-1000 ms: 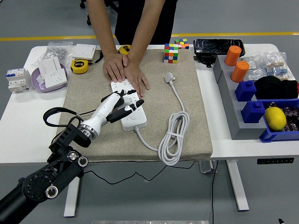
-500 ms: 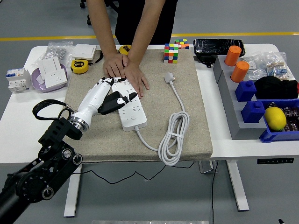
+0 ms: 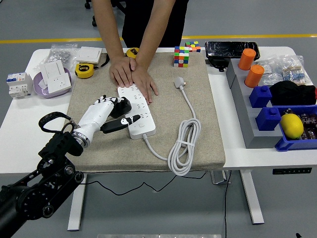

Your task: Pick up the plug,place it near the board,insert it into the board,press the button

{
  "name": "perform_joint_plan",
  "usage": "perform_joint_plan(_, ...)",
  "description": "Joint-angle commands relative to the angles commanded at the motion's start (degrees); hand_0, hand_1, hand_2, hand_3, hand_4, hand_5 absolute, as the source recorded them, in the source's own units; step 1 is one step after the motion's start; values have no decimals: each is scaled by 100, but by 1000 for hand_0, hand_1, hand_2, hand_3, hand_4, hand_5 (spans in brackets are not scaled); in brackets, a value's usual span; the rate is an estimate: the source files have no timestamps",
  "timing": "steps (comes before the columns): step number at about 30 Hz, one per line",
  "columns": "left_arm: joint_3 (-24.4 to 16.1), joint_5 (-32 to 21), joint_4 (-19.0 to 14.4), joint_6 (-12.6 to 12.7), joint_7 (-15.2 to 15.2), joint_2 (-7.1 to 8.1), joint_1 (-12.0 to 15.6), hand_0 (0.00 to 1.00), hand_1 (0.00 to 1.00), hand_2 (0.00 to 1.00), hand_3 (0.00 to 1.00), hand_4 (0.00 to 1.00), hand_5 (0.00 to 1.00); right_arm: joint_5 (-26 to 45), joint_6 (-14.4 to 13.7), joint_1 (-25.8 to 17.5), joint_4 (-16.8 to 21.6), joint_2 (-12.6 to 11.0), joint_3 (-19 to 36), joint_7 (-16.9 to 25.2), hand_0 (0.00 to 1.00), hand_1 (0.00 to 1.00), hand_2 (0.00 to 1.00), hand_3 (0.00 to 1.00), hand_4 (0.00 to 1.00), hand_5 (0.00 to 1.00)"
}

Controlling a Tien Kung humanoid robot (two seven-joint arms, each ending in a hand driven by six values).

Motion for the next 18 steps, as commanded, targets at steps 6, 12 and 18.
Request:
perform_joint_plan(6, 46, -18, 142, -25, -24, -41, -77, 998, 949, 870, 809, 998, 998, -7, -3, 17, 0, 1, 19, 0, 975, 900, 836, 855, 998, 998)
perform_joint_plan(12, 85, -43, 189, -33, -31, -70, -163, 998, 943, 869, 808, 998, 998, -46, -5, 9, 0, 0, 64, -10, 976, 900, 836, 855, 998, 998)
perform_joint_plan(18, 174, -66, 205, -38, -38, -64, -239, 998, 941, 867, 808, 998, 998, -26, -5, 25, 0, 3, 41, 2, 975, 900, 836, 855, 998, 998)
